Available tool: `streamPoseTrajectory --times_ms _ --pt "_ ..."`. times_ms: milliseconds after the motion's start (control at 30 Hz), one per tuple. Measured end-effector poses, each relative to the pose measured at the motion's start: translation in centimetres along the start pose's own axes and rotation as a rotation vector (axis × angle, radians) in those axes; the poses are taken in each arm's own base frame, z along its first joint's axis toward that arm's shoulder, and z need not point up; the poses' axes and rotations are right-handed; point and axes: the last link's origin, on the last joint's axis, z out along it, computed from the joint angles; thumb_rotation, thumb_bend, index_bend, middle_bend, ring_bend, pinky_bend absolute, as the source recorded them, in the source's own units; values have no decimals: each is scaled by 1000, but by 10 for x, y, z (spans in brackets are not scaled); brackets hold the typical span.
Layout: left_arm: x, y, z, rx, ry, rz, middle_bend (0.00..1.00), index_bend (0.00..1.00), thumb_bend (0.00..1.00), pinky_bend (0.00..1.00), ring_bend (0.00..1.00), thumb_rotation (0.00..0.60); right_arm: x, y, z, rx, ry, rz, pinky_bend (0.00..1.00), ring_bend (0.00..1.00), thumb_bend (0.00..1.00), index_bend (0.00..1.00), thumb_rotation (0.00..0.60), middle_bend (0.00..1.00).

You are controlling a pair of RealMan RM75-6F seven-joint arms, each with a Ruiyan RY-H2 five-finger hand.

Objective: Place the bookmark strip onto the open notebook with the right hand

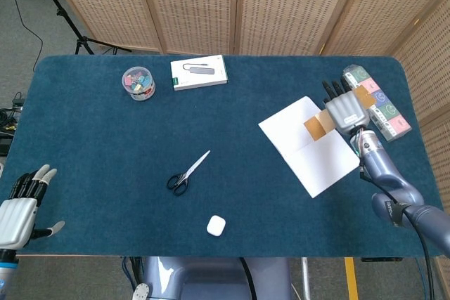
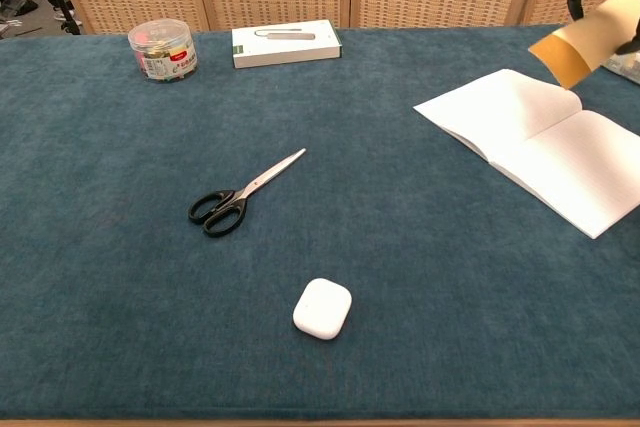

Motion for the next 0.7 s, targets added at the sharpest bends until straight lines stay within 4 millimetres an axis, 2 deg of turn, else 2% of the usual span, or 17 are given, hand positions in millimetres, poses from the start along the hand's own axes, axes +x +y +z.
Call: streamPoseTrajectory --times_ms 67,333,700 --pt "-1 1 0 -1 -4 3 0 0 0 0 0 600 -13 -7 0 19 -32 -9 0 0 337 486 600 0" --pt "-3 2 0 4 -6 5 0 0 0 0 0 600 -38 -34 1 82 -99 9 0 0 337 486 600 0" --pt "-1 0 1 8 -4 1 0 0 0 0 0 600 -50 -49 2 103 -131 21 0 0 337 486 600 0"
